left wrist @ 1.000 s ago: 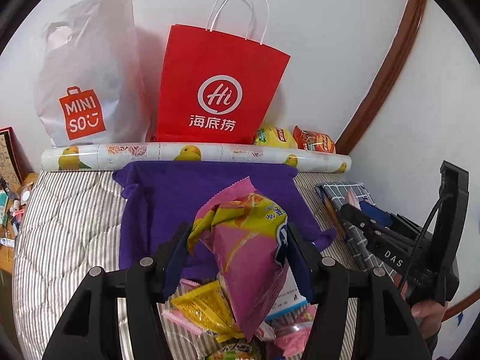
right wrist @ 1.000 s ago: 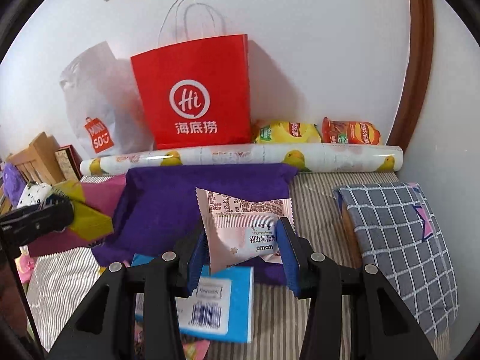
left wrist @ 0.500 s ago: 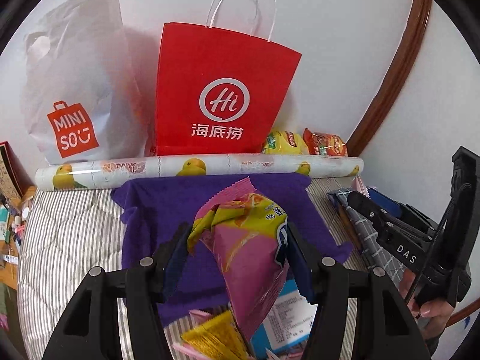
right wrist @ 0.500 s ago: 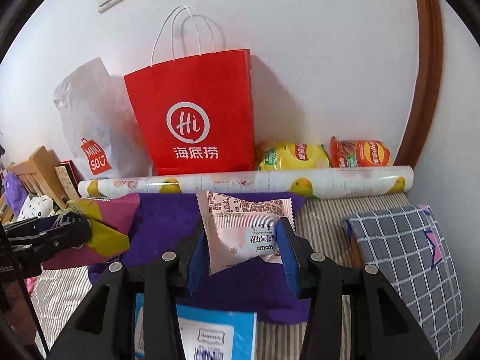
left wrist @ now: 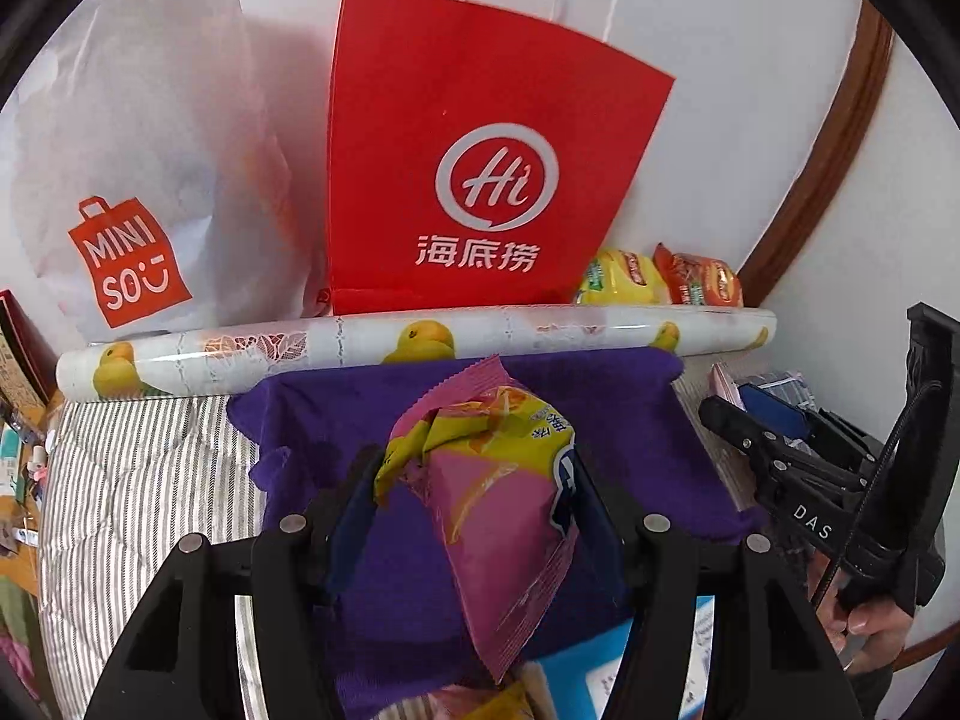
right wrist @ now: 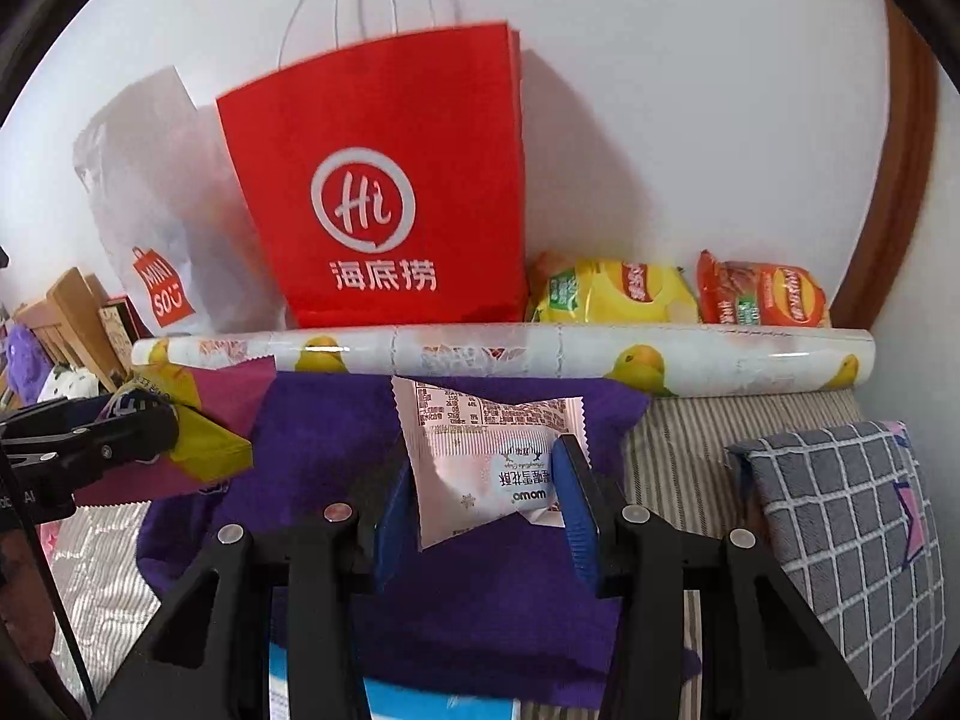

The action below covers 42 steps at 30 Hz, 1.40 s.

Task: Organize snacks
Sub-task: 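Carry both snacks onto the purple towel and open the right tool, then lower the pink-yellow chip bag onto the towel and open the left tool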

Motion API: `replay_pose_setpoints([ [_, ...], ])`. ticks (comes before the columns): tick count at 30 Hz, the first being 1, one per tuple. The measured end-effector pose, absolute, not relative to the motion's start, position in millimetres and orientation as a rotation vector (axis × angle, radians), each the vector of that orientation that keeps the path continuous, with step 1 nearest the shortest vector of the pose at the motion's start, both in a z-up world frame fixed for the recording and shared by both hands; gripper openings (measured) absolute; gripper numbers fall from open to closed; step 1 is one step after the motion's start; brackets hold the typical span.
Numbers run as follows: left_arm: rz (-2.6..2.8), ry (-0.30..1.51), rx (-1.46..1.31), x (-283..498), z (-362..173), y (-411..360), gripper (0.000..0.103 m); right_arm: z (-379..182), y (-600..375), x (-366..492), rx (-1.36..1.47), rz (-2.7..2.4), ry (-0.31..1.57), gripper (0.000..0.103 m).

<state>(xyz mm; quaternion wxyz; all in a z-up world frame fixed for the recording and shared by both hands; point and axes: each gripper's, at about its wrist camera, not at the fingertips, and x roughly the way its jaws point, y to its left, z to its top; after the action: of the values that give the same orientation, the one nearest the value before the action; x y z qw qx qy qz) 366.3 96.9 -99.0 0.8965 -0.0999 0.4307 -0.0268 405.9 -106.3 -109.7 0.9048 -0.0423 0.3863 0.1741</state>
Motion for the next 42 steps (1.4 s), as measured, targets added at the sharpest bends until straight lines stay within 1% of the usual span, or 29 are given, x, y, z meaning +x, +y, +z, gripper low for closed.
replay_pose_setpoints([
  [6, -0.026, 0.93, -0.202, 383.4, -119.1, 106.1, 0.059, -131.0, -98.9, 422.8, -0.148, 0.371, 0.836, 0.045],
  [15, -0.018, 0.975, -0.199, 395.7, -142.5, 111.3, 0.059, -163.6, -92.8, 433.6, -0.16, 0.388, 0.922, 0.045],
  [30, -0.004, 1.04, -0.208, 402.3, -161.9, 114.5, 0.06, -176.5, -93.4, 443.9, -0.144, 0.398, 0.991, 0.046],
  [33, -0.002, 1.053, -0.211, 404.7, -165.1, 113.4, 0.06, -176.1, -92.7, 443.4, -0.158, 0.393, 0.991, 0.051],
  [35, -0.002, 1.059, -0.219, 405.0, -166.1, 114.1, 0.061, -175.2, -92.5, 443.1, -0.16, 0.393, 0.989, 0.057],
  [37, -0.009, 1.064, -0.225, 405.0, -166.0, 114.8, 0.061, -173.5, -91.9, 442.1, -0.164, 0.393, 0.983, 0.061],
  [39, -0.012, 1.064, -0.229, 404.0, -165.2, 116.2, 0.064, -170.6, -91.1, 441.0, -0.17, 0.392, 0.972, 0.063],
  [41, -0.016, 1.073, -0.23, 403.3, -164.6, 117.2, 0.065, -166.2, -89.7, 438.3, -0.178, 0.393, 0.96, 0.066],
  [42, -0.017, 1.08, -0.227, 403.3, -164.2, 117.1, 0.067, -163.1, -89.3, 436.3, -0.179, 0.396, 0.954, 0.067],
])
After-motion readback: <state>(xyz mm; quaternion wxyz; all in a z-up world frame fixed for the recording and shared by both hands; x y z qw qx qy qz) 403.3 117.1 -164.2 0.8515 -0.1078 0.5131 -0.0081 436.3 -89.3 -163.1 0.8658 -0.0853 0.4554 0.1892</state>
